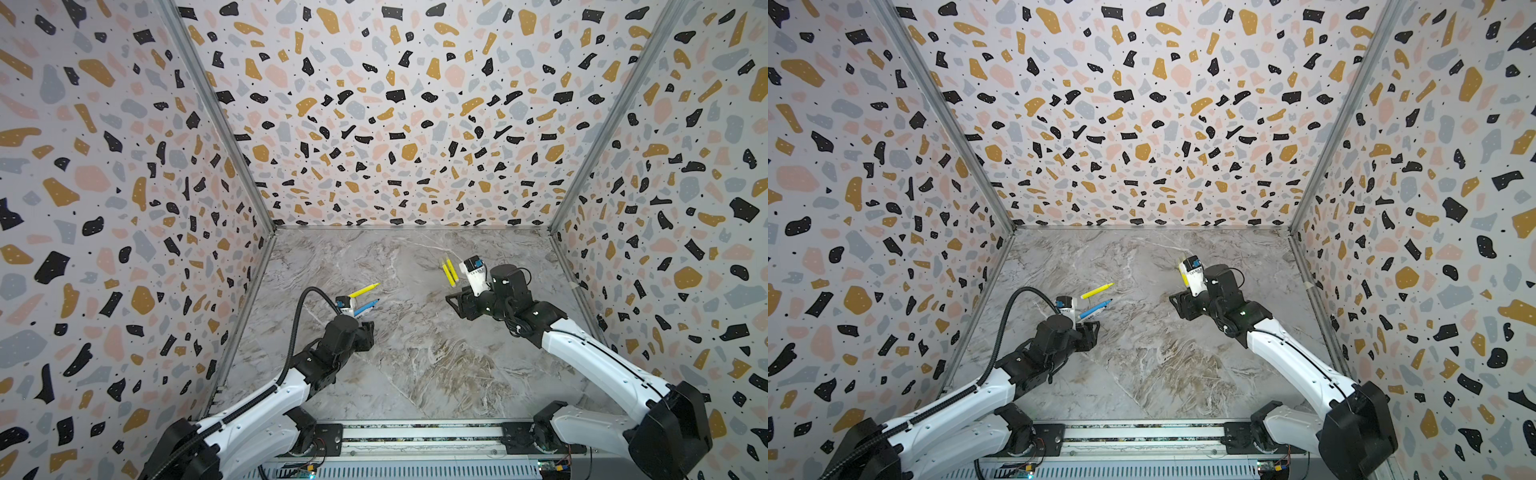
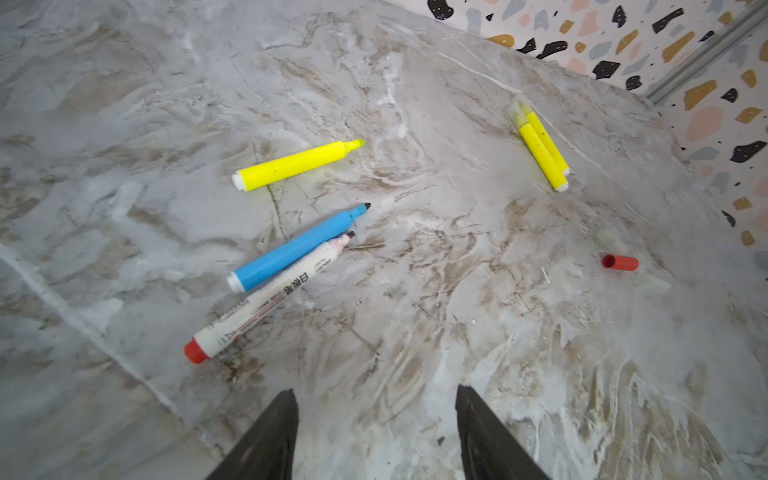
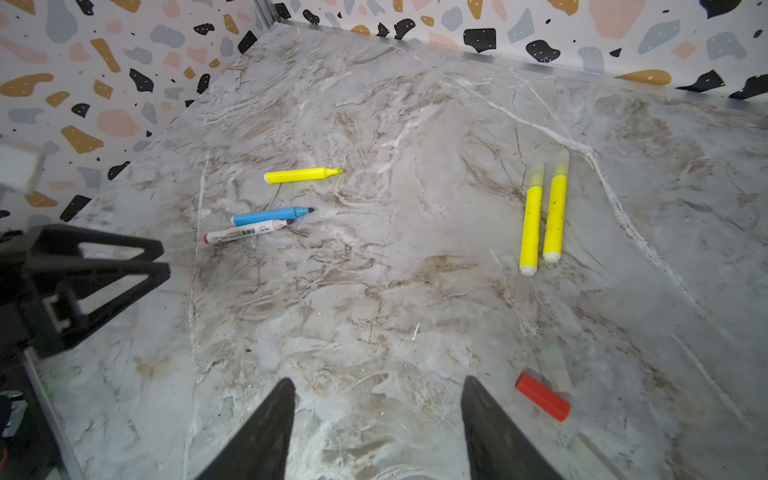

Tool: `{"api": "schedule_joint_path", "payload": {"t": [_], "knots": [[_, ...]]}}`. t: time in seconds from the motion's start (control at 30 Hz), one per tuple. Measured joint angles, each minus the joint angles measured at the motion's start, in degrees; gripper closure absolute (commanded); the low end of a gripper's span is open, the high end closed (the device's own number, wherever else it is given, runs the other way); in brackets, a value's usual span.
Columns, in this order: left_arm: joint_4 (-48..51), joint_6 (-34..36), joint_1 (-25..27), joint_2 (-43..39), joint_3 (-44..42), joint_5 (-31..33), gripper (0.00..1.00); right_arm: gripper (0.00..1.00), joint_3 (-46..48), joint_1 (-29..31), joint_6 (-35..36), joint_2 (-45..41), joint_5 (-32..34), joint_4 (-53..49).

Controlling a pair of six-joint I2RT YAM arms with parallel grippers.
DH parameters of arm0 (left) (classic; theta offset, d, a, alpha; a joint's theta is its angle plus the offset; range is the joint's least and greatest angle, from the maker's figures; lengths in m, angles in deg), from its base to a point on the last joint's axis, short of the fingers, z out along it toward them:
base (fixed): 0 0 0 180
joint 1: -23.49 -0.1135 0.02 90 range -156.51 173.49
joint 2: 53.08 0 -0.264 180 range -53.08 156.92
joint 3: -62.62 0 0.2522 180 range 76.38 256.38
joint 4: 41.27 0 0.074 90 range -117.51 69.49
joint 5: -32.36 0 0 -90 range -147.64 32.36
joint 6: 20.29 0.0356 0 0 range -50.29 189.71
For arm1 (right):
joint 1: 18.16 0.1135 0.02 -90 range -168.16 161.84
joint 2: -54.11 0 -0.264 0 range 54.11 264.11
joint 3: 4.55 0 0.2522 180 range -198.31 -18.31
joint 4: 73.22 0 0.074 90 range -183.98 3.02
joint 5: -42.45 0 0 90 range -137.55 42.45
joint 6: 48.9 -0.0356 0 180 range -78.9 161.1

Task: Insert the pens into the pen caps
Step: 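Move the left gripper over the blue and white markers while the right gripper withdraws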

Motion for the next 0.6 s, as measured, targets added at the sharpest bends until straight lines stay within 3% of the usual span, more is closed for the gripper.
{"api": "schedule_joint_path", "payload": {"t": [0.2,0.6], "knots": [[-1.3,2.2,-6.1,5.1,0.4,-3.2,0.39,0.35,3.8,0.0,0.0,-4.0,-1.6,0.7],[-3.4,4.0,-9.8,12.7,2.6,-4.7,0.39,0.34,7.5,0.0,-0.5,-5.9,-4.5,1.7]]}}
